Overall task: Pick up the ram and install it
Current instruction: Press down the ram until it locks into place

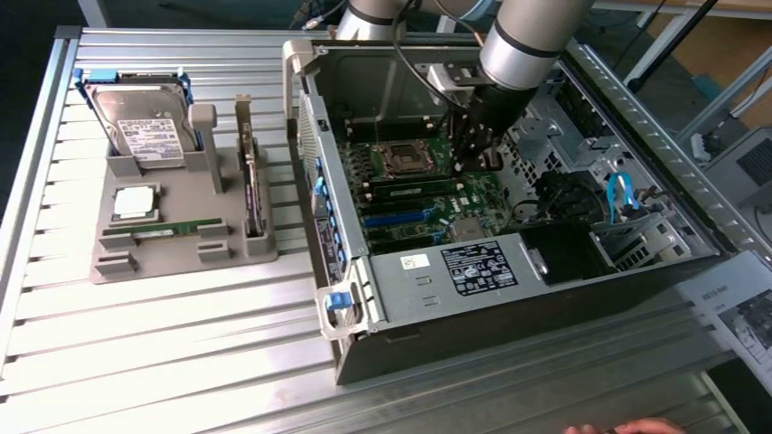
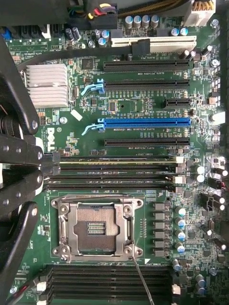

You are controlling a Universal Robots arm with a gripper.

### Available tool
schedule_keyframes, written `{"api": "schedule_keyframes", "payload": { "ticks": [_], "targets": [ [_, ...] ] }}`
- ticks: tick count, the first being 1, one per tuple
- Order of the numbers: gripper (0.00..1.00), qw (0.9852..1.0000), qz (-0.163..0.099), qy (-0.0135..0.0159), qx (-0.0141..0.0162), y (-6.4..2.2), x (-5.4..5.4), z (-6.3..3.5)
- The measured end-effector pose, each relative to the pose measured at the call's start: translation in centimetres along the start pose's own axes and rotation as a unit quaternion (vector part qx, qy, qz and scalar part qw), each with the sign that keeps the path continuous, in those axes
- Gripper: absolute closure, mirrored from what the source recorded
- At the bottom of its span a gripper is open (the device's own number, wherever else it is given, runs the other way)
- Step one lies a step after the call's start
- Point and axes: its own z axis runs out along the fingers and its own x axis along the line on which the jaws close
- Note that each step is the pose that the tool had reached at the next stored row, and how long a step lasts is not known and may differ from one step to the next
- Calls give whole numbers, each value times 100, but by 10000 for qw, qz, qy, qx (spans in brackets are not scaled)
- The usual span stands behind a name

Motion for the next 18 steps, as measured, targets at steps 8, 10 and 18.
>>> {"api": "schedule_keyframes", "payload": {
  "ticks": [8, 10, 18],
  "targets": [
    [90, 10000, 0, 0, 0, -1, 1, 27],
    [90, 10000, 0, -2, 1, -1, -7, 29],
    [90, 10000, 0, 0, 0, -3, -21, 29]
  ]
}}
